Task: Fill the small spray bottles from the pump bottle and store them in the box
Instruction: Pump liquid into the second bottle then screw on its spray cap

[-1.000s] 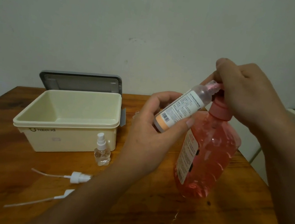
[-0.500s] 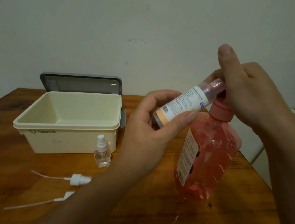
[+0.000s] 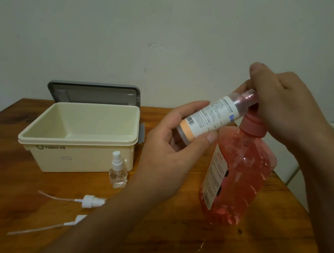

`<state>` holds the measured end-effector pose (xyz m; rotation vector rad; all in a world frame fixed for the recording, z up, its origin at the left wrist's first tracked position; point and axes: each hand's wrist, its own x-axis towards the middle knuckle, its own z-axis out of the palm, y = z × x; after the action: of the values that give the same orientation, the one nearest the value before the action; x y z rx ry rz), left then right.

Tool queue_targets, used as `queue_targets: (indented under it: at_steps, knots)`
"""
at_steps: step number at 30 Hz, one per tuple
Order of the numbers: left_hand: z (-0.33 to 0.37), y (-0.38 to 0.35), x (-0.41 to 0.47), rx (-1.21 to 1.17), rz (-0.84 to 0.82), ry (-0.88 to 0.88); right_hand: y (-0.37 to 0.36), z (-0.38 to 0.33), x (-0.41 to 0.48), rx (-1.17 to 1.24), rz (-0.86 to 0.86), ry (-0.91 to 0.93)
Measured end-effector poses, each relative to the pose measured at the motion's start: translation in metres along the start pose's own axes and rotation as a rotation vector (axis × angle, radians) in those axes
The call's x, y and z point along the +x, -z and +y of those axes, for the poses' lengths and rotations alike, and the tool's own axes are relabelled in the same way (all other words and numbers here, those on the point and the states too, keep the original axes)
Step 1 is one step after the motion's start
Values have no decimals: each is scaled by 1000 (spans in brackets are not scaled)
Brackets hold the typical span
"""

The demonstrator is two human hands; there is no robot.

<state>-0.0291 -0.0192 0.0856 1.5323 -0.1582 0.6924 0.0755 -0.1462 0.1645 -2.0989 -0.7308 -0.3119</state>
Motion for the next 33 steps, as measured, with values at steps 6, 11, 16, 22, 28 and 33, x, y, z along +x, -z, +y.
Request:
queue_targets:
  at_steps: [6,11,16,22,28,33]
  knots:
    - [-6,4,0,18,2,7,-5,3,-2,-18,-16,18]
    - [-6,1,2,-21,5,-3,0,-1,3,-16,6,20]
    - [-9,1,0,-17,2,-8,-6,5,-1,-17,-6,6]
    - [-8,0,1,-13,7,-25,2,-1,3,6,16,17]
    - [-11,0,1,-7,15,-10,-5,7,1,12,7,0]
    - [-8,0,0,-4,6,-17,-1,2,1,31,0,6]
